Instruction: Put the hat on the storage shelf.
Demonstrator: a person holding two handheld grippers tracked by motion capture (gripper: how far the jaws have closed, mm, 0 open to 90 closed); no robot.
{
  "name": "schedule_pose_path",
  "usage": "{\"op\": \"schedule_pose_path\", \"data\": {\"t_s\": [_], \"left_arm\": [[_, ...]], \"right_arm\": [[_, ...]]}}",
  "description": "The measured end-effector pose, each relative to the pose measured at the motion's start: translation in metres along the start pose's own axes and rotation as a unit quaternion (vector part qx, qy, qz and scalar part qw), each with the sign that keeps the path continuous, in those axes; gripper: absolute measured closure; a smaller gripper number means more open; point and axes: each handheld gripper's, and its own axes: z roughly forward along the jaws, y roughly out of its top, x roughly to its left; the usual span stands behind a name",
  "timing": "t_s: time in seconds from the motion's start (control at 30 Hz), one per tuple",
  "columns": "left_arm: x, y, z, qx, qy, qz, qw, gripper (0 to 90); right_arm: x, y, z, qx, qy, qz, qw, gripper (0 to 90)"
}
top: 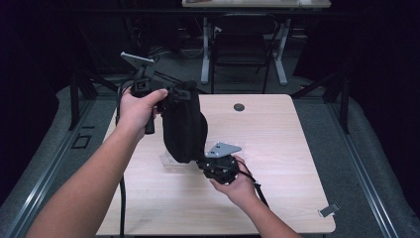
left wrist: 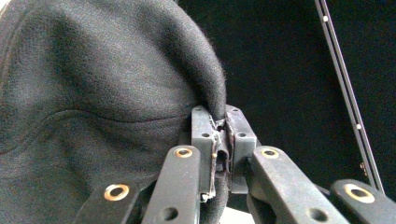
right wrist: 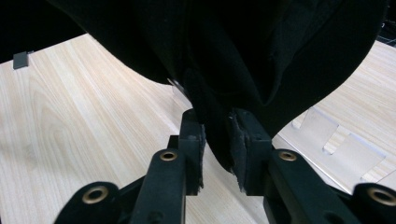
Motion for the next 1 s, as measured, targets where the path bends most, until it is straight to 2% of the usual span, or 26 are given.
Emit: {"op": "schedule_pose_path", "data": {"t_s": [0.17,0.5,0.67,0.87,1.0], "left_arm": [[-0.004,-0.001,0.002,0.003,-0.001,0.005,1.0000,84.9],[-0.010,-0.002,0.012,0.009,-0.003,0.010,0.9999,84.7],[-0.011,-0.002,0.017,0.009,-0.004,0.010,0.9999,84.5],[-0.011,-0.002,0.018,0.008,-0.005,0.011,0.9999,82.9],[-0.008,-0.002,0.019,0.010,-0.015,0.008,0.9998,80.1]], "right_arm": [[-0.001,-0.002,-0.002,0.000,0.000,-0.007,1.0000,78.4],[-0.011,-0.009,-0.004,-0.015,0.022,0.023,0.9994,79.3],[-0.013,-0.012,-0.005,-0.022,0.024,0.029,0.9991,79.3],[-0.011,-0.013,-0.005,-0.019,0.015,0.017,0.9996,80.3],[-0.008,-0.013,-0.004,-0.019,0.009,0.012,0.9997,80.6]]}}
